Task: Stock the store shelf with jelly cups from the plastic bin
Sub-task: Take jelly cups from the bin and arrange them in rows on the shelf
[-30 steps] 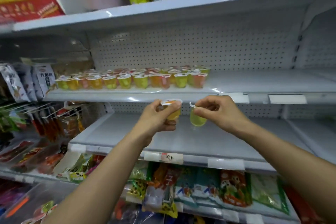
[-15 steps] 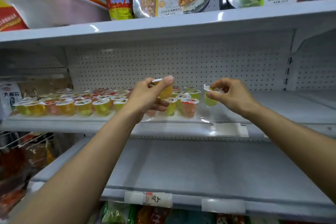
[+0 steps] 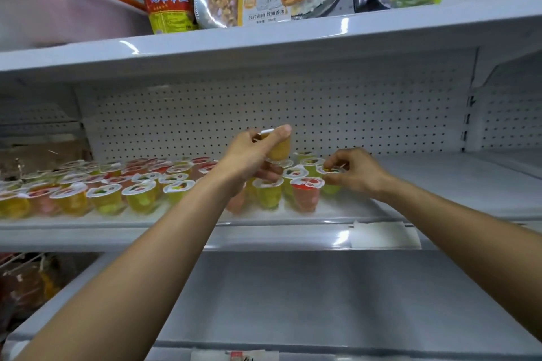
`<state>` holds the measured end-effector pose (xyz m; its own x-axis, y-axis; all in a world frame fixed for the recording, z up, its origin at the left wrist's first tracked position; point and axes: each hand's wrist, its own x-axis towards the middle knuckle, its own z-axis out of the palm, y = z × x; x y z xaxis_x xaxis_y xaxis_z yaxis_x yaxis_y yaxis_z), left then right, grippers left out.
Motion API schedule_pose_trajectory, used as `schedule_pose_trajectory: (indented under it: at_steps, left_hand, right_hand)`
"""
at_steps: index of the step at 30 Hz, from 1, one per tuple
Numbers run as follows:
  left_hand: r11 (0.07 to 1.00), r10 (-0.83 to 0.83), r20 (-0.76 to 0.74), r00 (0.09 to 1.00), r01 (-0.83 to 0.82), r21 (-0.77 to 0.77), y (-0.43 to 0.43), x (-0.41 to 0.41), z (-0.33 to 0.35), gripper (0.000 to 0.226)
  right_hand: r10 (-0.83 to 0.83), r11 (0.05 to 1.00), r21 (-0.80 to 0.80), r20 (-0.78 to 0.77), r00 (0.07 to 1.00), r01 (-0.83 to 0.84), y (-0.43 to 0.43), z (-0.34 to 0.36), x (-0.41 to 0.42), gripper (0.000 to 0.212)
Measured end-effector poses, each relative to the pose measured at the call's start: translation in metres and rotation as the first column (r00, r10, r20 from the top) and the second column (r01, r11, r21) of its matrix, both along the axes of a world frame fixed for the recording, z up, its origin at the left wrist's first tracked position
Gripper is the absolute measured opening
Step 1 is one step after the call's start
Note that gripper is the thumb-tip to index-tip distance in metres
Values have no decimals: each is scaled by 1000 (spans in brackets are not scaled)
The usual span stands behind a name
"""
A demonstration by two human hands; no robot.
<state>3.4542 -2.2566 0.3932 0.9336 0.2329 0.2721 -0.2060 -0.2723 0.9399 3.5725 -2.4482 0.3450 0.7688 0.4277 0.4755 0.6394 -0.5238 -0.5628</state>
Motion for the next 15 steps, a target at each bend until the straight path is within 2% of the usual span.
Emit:
schedule_pose_trajectory:
  at_steps: [7, 11, 13, 15]
  left_hand:
    - [999, -27, -3, 1000, 27, 41, -8, 19, 7, 48]
    - [996, -31, -19, 999, 33, 78, -20, 37, 17, 60]
    - [995, -79, -5, 997, 79, 66, -28, 49, 21, 59]
    - [990, -134, 20, 991, 132, 49, -37, 60, 26, 54]
  right_hand:
    - [4, 994, -112, -24, 1000, -7, -12, 14, -7, 34]
    - [96, 977, 190, 5, 995, -95, -12, 47, -16, 55]
    - [141, 960, 242, 25, 990, -143, -5, 59, -19, 59]
    - [149, 949, 270, 75, 986, -164, 3, 65, -17, 54]
